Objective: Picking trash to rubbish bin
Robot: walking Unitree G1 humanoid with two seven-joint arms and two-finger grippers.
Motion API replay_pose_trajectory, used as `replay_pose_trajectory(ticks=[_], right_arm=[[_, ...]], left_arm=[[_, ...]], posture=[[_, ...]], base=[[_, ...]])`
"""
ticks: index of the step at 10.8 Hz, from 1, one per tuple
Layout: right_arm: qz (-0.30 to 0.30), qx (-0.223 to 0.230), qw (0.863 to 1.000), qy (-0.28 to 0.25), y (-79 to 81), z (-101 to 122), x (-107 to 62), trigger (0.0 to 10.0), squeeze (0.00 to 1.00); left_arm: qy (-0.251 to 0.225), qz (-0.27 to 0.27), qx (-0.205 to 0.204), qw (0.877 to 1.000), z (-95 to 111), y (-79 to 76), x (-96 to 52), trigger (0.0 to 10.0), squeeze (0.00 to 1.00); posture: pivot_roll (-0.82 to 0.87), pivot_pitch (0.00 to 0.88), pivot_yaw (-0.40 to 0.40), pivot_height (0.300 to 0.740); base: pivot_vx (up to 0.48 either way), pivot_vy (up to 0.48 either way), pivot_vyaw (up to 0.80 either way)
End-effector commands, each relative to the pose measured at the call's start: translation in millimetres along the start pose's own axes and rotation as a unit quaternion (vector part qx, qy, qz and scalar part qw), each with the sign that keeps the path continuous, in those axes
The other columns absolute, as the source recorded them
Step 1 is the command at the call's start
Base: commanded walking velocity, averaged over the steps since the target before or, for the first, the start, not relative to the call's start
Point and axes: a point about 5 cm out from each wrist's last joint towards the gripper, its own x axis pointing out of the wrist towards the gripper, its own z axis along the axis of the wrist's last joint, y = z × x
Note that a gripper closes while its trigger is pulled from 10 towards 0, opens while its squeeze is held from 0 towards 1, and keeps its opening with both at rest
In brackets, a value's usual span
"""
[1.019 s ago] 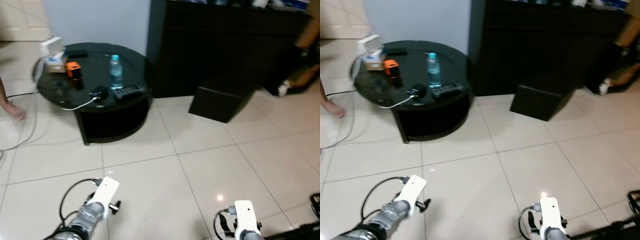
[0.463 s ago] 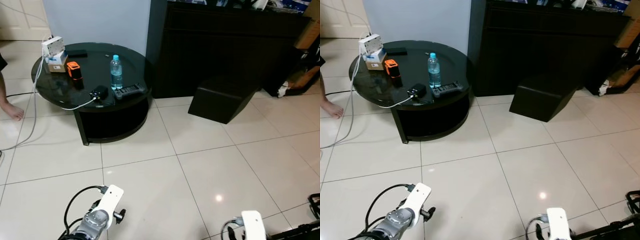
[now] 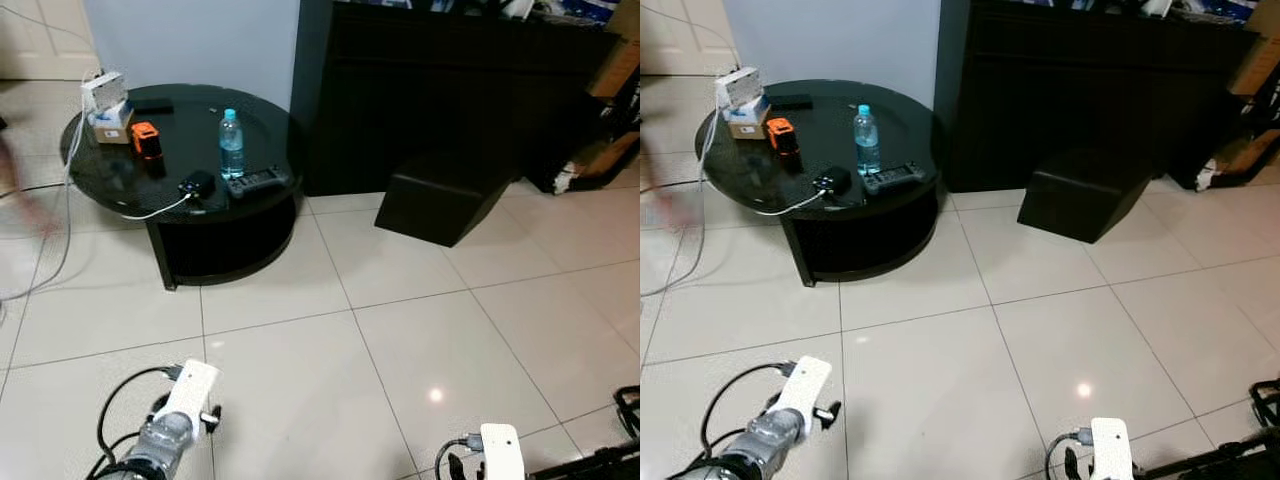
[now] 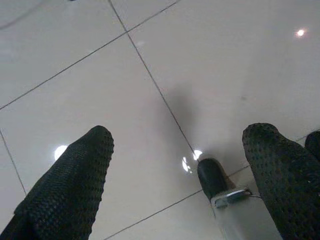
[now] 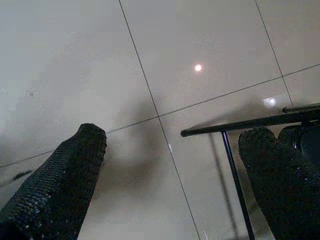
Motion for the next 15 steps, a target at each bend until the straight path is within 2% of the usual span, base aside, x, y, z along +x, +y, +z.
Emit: replay_pose_trajectory(ticks=[1,2,3,4,6,9,10,11,13,14,15], right_arm=[[-0.020,0.008,1.000,0.016,-13.3,-7,-2.8,10.0,0.00],[-0.039,0.015,0.999,0.015,-27.7,-9,-5.7,10.0,0.00],[-0.068,0.030,0.997,0.018,-45.5,-12,-10.2,10.0,0.00],[-0.079,0.047,0.996,0.021,-50.0,-16,-12.5,10.0,0.00],[-0.069,0.056,0.996,0.011,-45.3,-15,-11.7,10.0,0.00],[-0.058,0.080,0.995,-0.017,-35.1,-2,-6.1,10.0,0.00],[-0.050,0.064,0.997,-0.008,-33.1,-5,-6.4,10.0,0.00],[-0.035,0.030,0.999,0.016,-29.6,-12,-7.6,10.0,0.00],[-0.024,0.012,0.999,0.026,-25.6,-11,-5.9,10.0,0.00],[-0.018,-0.007,0.999,0.036,-22.3,-12,-5.2,10.0,0.00],[-0.033,-0.016,0.999,0.035,-23.7,-10,-4.4,10.0,0.00]], left_arm=[[-0.013,-0.005,0.001,1.000,9,-7.0,1.2,10.0,0.00],[-0.018,-0.021,0.009,1.000,14,-18.7,1.9,10.0,0.00],[-0.016,-0.029,0.047,0.998,16,-30.3,2.2,10.0,0.00],[-0.030,-0.053,0.070,0.996,26,-39.2,2.6,10.0,0.00],[-0.025,-0.062,0.101,0.993,25,-42.8,2.4,10.0,0.00],[-0.018,-0.065,0.111,0.992,24,-37.2,2.7,10.0,0.00],[-0.018,-0.060,0.100,0.993,24,-36.9,2.6,10.0,0.00],[-0.015,-0.037,0.058,0.998,20,-28.1,2.8,10.0,0.00],[-0.008,-0.017,0.054,0.998,12,-14.6,2.0,10.0,0.00],[-0.010,-0.016,0.036,0.999,12,-11.9,1.9,10.0,0.00],[-0.013,-0.016,0.061,0.998,11,-12.2,1.6,10.0,0.00]], posture=[[0.27,0.024,-0.155,0.740],[0.23,0.000,-0.133,0.740],[0.20,0.000,-0.115,0.740],[0.17,0.000,-0.105,0.740],[0.13,0.000,-0.090,0.740],[0.14,0.000,-0.093,0.740],[0.15,0.000,-0.107,0.740],[0.19,0.000,-0.128,0.740],[0.23,0.000,-0.150,0.740],[0.24,0.000,-0.148,0.740],[0.25,0.012,-0.139,0.740]], base=[[0.000,0.000,0.00],[0.000,0.000,0.00],[0.000,0.000,0.00],[0.000,0.000,0.00],[0.000,0.000,0.00],[0.000,0.000,0.00],[0.000,0.000,0.00],[0.000,0.000,0.00],[0.000,0.000,0.00],[0.000,0.000,0.00],[0.000,0.000,0.00]])
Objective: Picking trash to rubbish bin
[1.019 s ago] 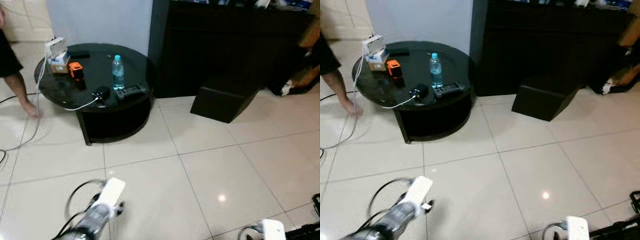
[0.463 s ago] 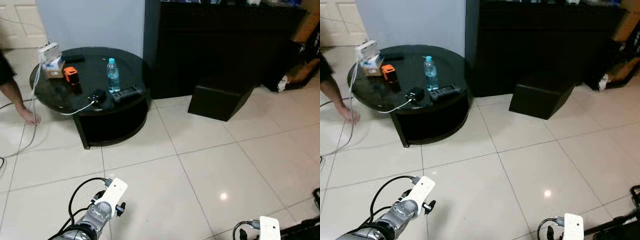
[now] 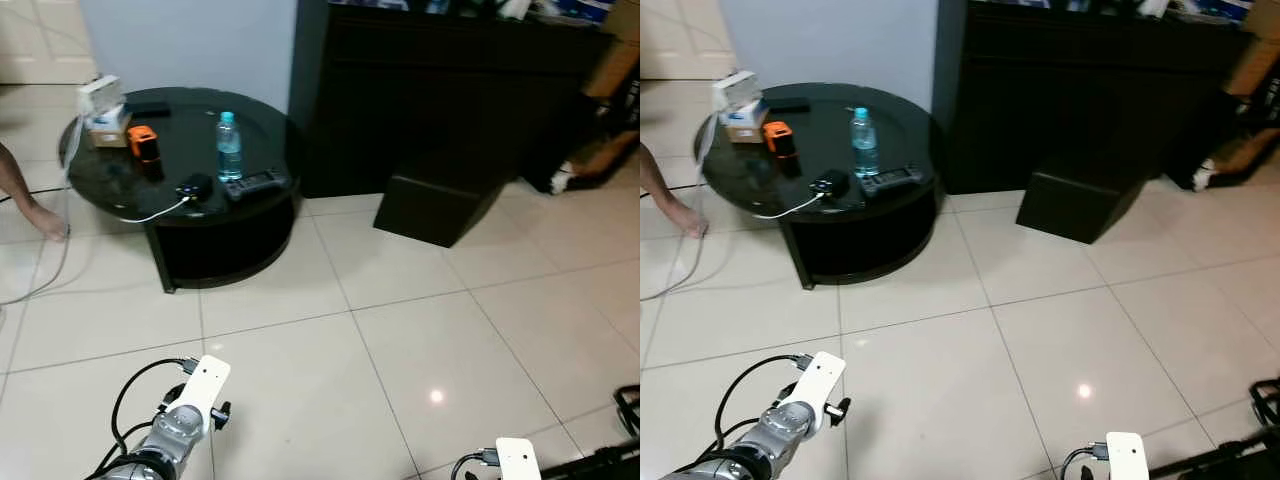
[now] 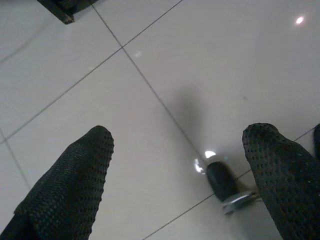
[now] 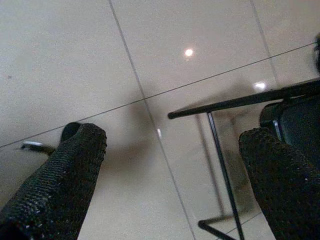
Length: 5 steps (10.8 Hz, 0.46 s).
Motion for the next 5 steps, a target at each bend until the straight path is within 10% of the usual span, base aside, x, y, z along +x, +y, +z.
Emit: replay_pose_trajectory(ticks=[1,5], right_arm=[[-0.025,0.015,0.999,-0.014,-8.6,8,1.1,10.0,0.00],[-0.015,0.308,0.936,-0.167,-12.0,46,1.4,10.0,0.00]], left_arm=[[-0.015,-0.006,-0.007,1.000,4,-5.4,0.2,10.0,0.00],[-0.054,-0.080,-0.129,0.987,18,-24.1,0.5,10.0,0.00]], posture=[[0.25,0.023,-0.133,0.740],[0.16,0.004,-0.086,0.740]], base=[[0.000,0.000,0.00],[0.000,0.000,0.00]])
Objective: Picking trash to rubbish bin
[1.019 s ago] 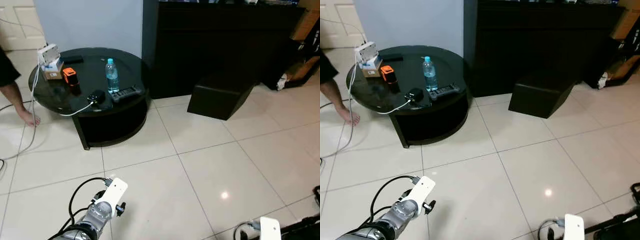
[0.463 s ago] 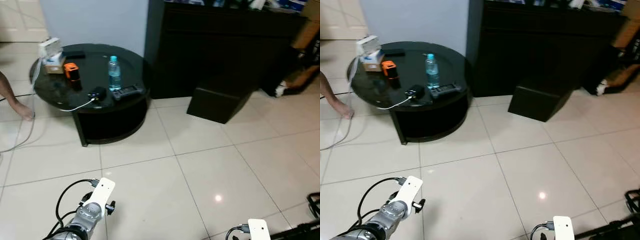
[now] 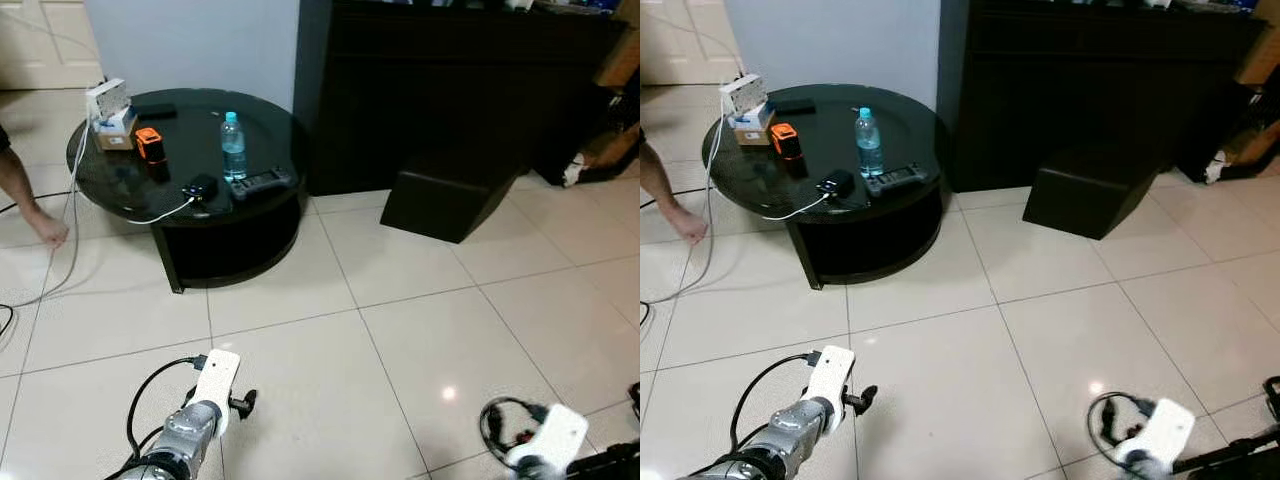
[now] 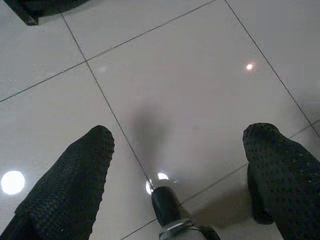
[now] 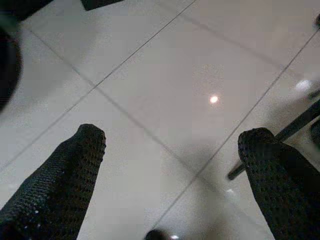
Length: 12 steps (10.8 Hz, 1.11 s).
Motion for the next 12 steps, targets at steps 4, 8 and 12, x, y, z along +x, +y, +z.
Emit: replay_pose_trajectory(ticks=[4,8,12], right_arm=[[-0.042,-0.247,0.959,0.133,-32.1,-41,-23.0,10.0,0.00],[-0.054,-0.334,0.924,0.178,-50.4,-46,-30.8,10.0,0.00],[-0.014,-0.290,0.947,0.139,-14.1,-37,-14.2,10.0,0.00]], left_arm=[[0.006,0.000,0.123,0.992,10,-4.1,2.7,10.0,0.00],[0.020,-0.036,0.180,0.983,-5,-23.4,2.1,10.0,0.00],[0.008,-0.036,0.191,0.981,-4,-31.2,2.7,10.0,0.00]], posture=[[0.15,0.008,-0.086,0.740],[0.17,0.014,-0.095,0.740],[0.19,0.011,-0.085,0.740]], base=[[0.000,0.000,0.00],[0.000,0.000,0.00],[0.000,0.000,0.00]])
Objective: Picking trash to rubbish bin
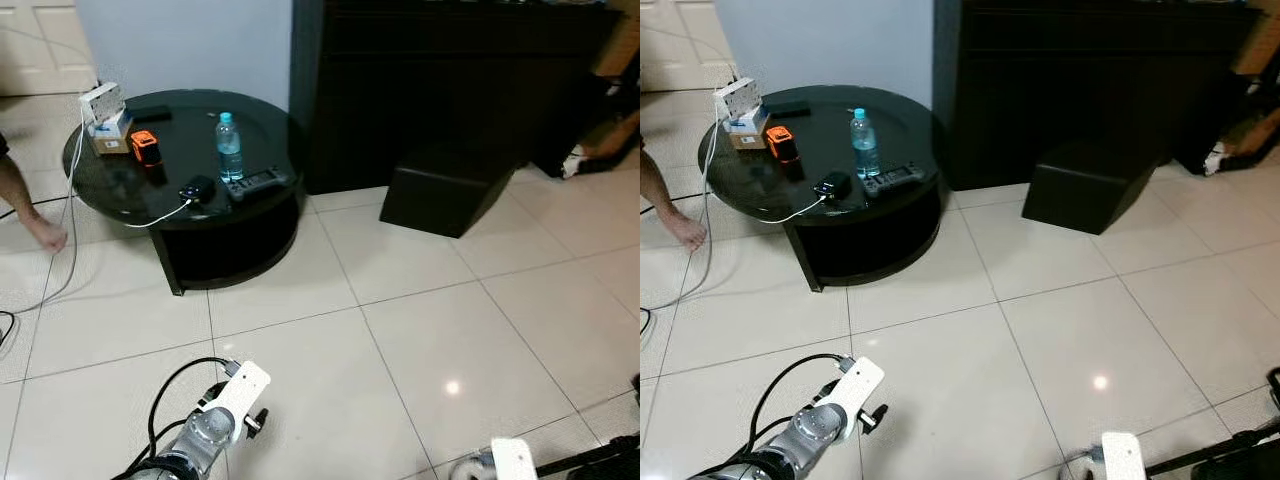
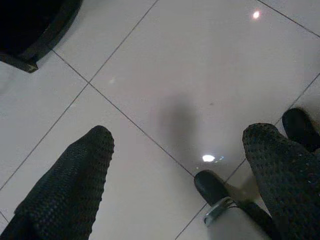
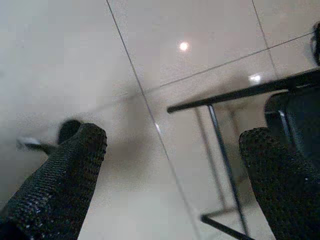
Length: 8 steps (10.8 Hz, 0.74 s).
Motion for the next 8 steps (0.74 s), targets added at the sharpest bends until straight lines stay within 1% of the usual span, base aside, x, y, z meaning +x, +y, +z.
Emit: replay_pose_trajectory(ticks=[1,2,3,4,5,6,7,8], right_arm=[[-0.002,0.053,0.998,-0.047,2.2,24,4.3,10.0,0.00],[0.018,0.085,0.992,-0.096,16.7,56,8.0,10.0,0.00],[0.037,0.099,0.986,-0.131,31.3,82,9.1,10.0,0.00],[0.054,0.097,0.982,-0.154,46.9,105,8.8,10.0,0.00],[0.067,0.085,0.979,-0.170,57.9,123,7.6,10.0,0.00],[0.067,0.075,0.979,-0.177,61.3,135,7.3,10.0,0.00],[0.054,0.073,0.981,-0.172,55.8,134,8.4,10.0,0.00],[0.039,0.077,0.983,-0.161,48.5,126,9.9,10.0,0.00]], left_arm=[[-0.007,-0.004,0.005,1.000,2,-7.0,0.6,10.0,0.00],[-0.005,-0.006,0.007,1.000,2,-7.6,0.7,10.0,0.00],[-0.006,-0.010,0.011,1.000,3,-9.1,1.0,10.0,0.00],[-0.008,-0.012,0.015,1.000,5,-10.0,1.4,10.0,0.00],[-0.010,-0.013,0.017,1.000,6,-9.4,1.7,10.0,0.00],[-0.011,-0.012,0.021,1.000,8,-6.3,1.8,10.0,0.00],[-0.010,-0.011,0.026,1.000,9,-4.5,1.9,10.0,0.00],[-0.009,-0.014,0.031,0.999,8,-4.8,1.8,10.0,0.00]], posture=[[0.19,0.011,-0.085,0.740],[0.18,0.009,-0.081,0.740],[0.18,0.010,-0.081,0.740],[0.18,0.010,-0.078,0.740],[0.18,0.011,-0.077,0.740],[0.19,0.014,-0.071,0.740],[0.19,0.017,-0.065,0.740],[0.19,0.017,-0.062,0.740]], base=[[0.000,0.000,0.00],[0.000,0.000,0.00],[0.000,0.000,0.00],[0.000,0.000,0.00],[0.000,0.000,0.00],[0.000,0.000,0.00],[0.000,0.000,0.00],[0.000,0.000,0.00]])
